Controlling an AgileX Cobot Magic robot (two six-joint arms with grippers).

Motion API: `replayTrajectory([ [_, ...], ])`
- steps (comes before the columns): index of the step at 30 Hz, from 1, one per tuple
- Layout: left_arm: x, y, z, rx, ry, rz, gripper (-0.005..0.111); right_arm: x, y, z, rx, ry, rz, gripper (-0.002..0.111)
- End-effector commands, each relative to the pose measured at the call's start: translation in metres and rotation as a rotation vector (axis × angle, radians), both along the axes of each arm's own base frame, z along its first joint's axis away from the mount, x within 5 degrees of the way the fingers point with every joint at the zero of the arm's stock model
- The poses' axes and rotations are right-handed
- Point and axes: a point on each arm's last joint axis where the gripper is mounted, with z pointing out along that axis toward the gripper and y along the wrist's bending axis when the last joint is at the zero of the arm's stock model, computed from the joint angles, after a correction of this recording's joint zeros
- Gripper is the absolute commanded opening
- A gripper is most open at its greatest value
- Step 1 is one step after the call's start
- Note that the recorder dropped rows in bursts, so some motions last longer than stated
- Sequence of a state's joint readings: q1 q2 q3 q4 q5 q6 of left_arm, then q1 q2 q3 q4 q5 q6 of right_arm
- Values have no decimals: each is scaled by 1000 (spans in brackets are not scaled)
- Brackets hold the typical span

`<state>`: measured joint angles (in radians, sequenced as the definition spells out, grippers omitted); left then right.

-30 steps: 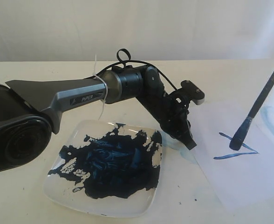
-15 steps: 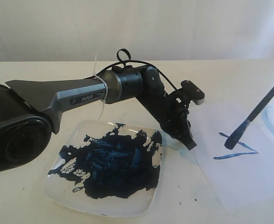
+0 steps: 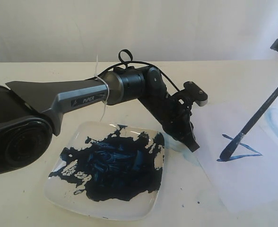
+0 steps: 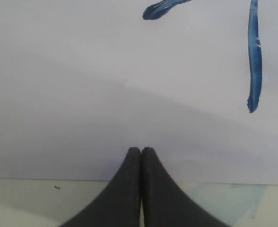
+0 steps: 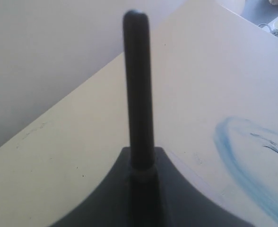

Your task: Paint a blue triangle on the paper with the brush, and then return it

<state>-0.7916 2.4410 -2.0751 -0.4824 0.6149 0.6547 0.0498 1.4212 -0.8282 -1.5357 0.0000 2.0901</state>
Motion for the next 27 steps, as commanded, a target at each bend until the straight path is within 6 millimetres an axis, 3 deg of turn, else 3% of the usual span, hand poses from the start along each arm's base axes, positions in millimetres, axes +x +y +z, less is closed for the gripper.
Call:
replayTrajectory([
  [1, -3, 2, -5, 26, 27, -21, 0, 0, 1, -2, 9, 8, 1, 0],
  [8, -3, 2, -5, 26, 27, -21, 0, 0, -9, -3, -31, 11, -102, 0],
  [27, -3, 2, -5, 26, 27, -21, 0, 0, -4, -3, -7, 10, -48, 0],
])
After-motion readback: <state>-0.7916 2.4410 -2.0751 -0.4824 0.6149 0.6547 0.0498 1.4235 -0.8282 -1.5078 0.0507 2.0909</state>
